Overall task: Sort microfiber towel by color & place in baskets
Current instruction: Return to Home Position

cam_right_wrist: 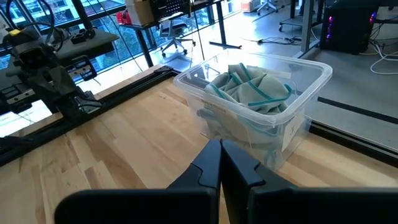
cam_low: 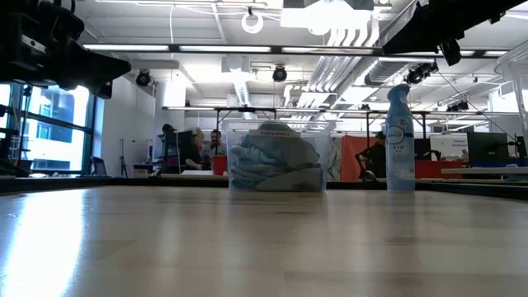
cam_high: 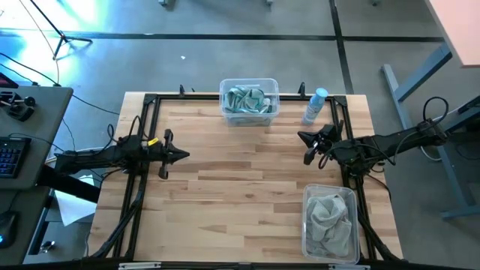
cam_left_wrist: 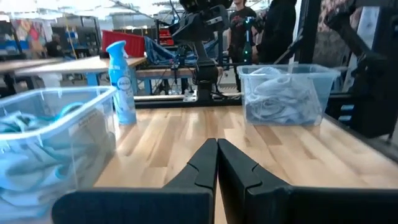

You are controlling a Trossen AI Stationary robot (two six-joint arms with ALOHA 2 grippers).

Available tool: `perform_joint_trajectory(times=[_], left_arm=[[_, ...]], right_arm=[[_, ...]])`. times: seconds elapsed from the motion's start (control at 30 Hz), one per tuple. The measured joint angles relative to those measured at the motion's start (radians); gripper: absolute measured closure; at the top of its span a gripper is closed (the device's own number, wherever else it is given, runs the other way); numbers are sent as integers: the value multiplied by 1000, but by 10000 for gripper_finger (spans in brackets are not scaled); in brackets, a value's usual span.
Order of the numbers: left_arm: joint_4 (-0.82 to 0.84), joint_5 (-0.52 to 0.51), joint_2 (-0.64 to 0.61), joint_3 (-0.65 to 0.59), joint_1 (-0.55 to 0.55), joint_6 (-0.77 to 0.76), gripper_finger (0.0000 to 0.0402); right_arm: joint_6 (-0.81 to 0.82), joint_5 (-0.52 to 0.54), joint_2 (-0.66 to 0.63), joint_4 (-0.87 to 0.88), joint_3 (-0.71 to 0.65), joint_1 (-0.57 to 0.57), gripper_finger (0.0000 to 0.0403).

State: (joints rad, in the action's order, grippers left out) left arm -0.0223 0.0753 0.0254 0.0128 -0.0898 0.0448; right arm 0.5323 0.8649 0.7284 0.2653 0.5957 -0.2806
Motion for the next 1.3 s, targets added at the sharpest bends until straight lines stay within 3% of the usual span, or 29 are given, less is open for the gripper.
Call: perform_joint_trajectory(times=[0.33,0.63,0.77,0.9,1.07,1.3], left_arm=[[0,2,0,0,0,62,401],[0,1,0,0,0,-111,401],[0,1,0,0,0,-122,401],[0,1,0,0,0,-122,401],[0,0,0,0,0,-121,401],[0,0,0,0,0,-121,401]], right_arm=[[11,-7,0,0,0,0,402],[-112,-146,0,32,0,0,402],[-191,-173,0,54,0,0,403],[-308,-277,-2,61,-14,5,403],[-318,-445,-29,30,-107,48,403],[-421,-616,-131,-323,-322,145,403]])
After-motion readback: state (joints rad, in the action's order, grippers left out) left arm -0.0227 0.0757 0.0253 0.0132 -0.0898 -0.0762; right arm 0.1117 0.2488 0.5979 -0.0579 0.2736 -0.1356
